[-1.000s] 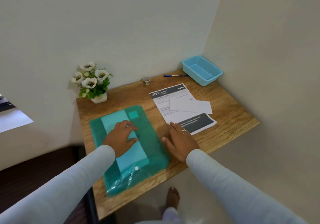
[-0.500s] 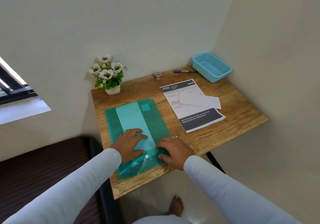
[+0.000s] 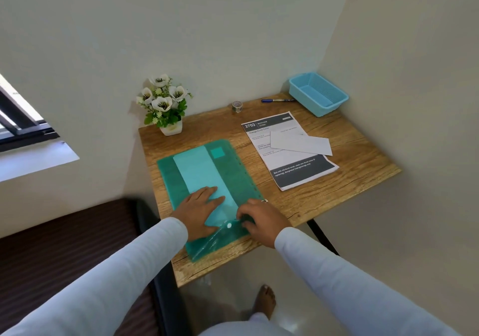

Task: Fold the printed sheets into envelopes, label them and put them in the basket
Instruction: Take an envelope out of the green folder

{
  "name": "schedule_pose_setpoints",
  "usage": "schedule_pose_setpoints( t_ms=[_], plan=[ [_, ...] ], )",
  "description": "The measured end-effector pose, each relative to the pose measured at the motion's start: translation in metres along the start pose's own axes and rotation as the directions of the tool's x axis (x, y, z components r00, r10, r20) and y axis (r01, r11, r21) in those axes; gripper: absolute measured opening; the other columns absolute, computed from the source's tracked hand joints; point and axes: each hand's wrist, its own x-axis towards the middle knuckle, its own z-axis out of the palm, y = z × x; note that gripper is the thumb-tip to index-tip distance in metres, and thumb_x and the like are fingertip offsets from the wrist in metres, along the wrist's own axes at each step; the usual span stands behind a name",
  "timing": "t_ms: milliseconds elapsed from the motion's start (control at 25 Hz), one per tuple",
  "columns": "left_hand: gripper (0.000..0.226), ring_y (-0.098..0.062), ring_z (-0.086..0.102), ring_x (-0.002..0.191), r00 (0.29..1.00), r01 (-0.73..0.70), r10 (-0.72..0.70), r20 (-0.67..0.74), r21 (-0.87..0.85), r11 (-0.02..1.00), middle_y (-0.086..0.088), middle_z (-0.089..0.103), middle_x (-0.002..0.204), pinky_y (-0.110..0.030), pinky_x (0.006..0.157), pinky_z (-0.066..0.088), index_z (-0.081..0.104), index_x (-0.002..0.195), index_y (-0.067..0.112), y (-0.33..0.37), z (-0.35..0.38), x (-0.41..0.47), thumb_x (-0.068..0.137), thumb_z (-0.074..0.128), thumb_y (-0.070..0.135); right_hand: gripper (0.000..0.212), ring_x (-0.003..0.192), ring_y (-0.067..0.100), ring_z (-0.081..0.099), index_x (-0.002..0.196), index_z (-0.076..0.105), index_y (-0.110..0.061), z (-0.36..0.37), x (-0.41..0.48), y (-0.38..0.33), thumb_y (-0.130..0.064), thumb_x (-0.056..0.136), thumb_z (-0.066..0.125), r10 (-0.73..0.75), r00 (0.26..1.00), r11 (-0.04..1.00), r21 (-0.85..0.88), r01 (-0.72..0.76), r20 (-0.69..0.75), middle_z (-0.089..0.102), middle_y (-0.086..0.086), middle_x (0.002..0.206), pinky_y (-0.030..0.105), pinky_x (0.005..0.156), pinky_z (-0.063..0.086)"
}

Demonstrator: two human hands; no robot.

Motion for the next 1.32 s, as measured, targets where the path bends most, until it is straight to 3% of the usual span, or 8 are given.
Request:
schedule_pose_setpoints(
  t_ms=[120,200,280,440,640,840,1000,1320],
  plan=[
    [0.097,-0.022,-0.008,0.156,1.0,0.002,-0.002,-0.002,0.064,0.998,0.0,-0.009,0.17,-0.043,0.125,-0.002,0.003,0.162,0.034,0.002,0.006,-0.002,0.089,0.058,0.065,0.019,0.092,0.019,0.059,0.101,0.069,-0.023,-0.002,-0.009,0.003,-0.04,0.091,0.069,-0.023,0.999,1.0,-0.003,0.024,0.042,0.063,-0.004,0.1,0.033,0.077,0.049],
    [0.104,-0.023,-0.009,0.156,1.0,0.007,-0.006,-0.011,0.067,0.998,0.0,-0.01,0.17,-0.045,0.125,-0.001,0.002,0.162,0.032,0.004,0.006,-0.003,0.083,0.053,0.078,0.051,0.082,0.015,0.058,0.09,0.068,-0.022,-0.002,-0.017,0.006,-0.072,0.086,0.058,-0.035,0.997,0.998,-0.056,0.039,0.069,0.063,-0.006,0.09,0.032,0.069,0.046],
    [0.11,-0.024,-0.011,0.156,1.0,0.012,-0.012,0.006,0.061,0.998,0.0,-0.011,0.17,-0.046,0.126,-0.001,0.003,0.162,0.031,0.006,0.005,-0.003,0.079,0.05,0.085,0.074,0.081,0.015,0.057,0.09,0.072,-0.02,0.001,-0.026,0.007,-0.086,0.085,0.039,-0.046,0.997,0.993,-0.103,0.051,0.057,0.064,-0.004,0.088,0.034,0.071,0.047],
    [0.099,-0.029,-0.001,0.155,0.999,0.041,-0.04,-0.007,0.082,0.996,0.0,0.0,0.17,-0.05,0.126,0.007,0.011,0.162,0.031,0.013,-0.001,-0.008,0.084,0.048,0.08,0.069,0.089,0.015,0.051,0.103,0.078,-0.024,0.01,-0.04,0.01,-0.074,0.097,0.03,-0.074,0.997,0.986,-0.145,0.076,0.021,0.06,-0.005,0.096,0.04,0.08,0.044],
    [0.063,-0.025,0.039,0.132,0.99,-0.048,0.065,-0.127,0.136,0.99,-0.001,0.042,0.147,-0.043,0.106,0.043,0.037,0.153,0.029,0.03,-0.001,-0.022,0.096,0.052,0.05,0.05,0.101,0.023,0.051,0.125,0.07,-0.025,0.02,-0.045,0.014,-0.054,0.101,0.038,-0.091,0.995,0.954,-0.285,0.095,0.029,0.058,0.0,0.111,0.04,0.09,0.044],
    [0.069,-0.026,0.045,0.125,0.995,-0.081,0.089,-0.045,0.154,0.985,-0.003,0.043,0.145,-0.043,0.093,0.054,0.036,0.153,0.021,0.04,-0.008,-0.031,0.087,0.056,0.032,0.054,0.107,0.027,0.051,0.143,0.054,-0.023,0.028,-0.043,0.013,-0.052,0.099,0.039,-0.102,0.995,0.921,-0.377,0.1,0.013,0.055,0.004,0.119,0.043,0.095,0.044],
    [0.061,-0.025,0.046,0.123,0.998,-0.055,0.061,-0.027,0.178,0.983,-0.002,0.044,0.143,-0.043,0.089,0.055,0.044,0.146,0.021,0.045,-0.011,-0.034,0.09,0.053,0.042,0.059,0.11,0.029,0.051,0.15,0.046,-0.023,0.034,-0.04,0.009,-0.053,0.1,0.037,-0.095,0.995,0.904,-0.42,0.085,-0.005,0.053,0.005,0.124,0.045,0.097,0.042],
    [0.054,-0.028,0.046,0.122,1.0,0.001,0.005,-0.029,0.211,0.978,-0.003,0.044,0.141,-0.045,0.085,0.055,0.047,0.142,0.02,0.053,-0.01,-0.034,0.097,0.048,0.051,0.068,0.137,0.031,0.04,0.158,0.032,-0.017,0.041,-0.05,0.011,-0.052,0.1,0.038,-0.086,0.996,0.908,-0.412,0.083,0.01,0.034,0.004,0.162,0.05,0.116,0.032]
  ],
)
